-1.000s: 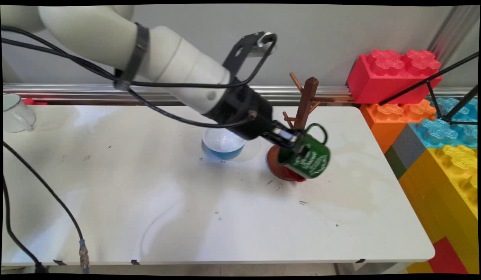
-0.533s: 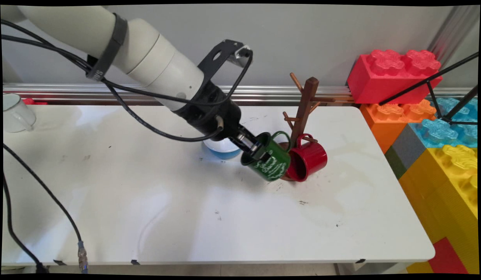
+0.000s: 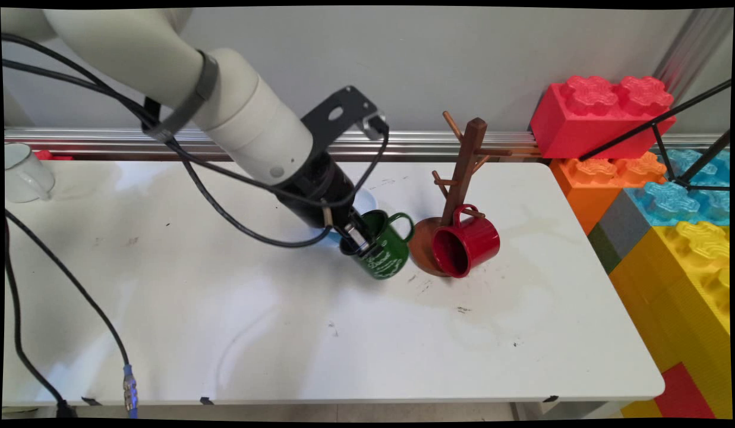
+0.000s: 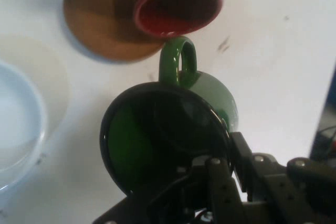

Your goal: Place the picked object on the table

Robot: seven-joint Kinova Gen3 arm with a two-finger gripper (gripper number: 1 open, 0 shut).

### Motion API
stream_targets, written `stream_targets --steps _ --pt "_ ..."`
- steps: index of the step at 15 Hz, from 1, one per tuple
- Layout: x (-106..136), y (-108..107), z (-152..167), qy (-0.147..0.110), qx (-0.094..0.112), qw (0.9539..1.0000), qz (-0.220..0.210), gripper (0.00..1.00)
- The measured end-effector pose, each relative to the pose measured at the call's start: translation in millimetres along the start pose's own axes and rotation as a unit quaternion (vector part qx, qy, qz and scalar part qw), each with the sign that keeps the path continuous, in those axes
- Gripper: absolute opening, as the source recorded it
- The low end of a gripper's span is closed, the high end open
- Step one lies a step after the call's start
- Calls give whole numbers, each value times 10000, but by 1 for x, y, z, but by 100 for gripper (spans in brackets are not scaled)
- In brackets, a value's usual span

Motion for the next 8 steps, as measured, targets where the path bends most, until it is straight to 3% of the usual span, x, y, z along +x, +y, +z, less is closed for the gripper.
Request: stream_targets --steps 5,8 --pt "-8 -1 24 -454 492 9973 291 0" --pt "-12 -2 35 -639 658 9951 364 0"
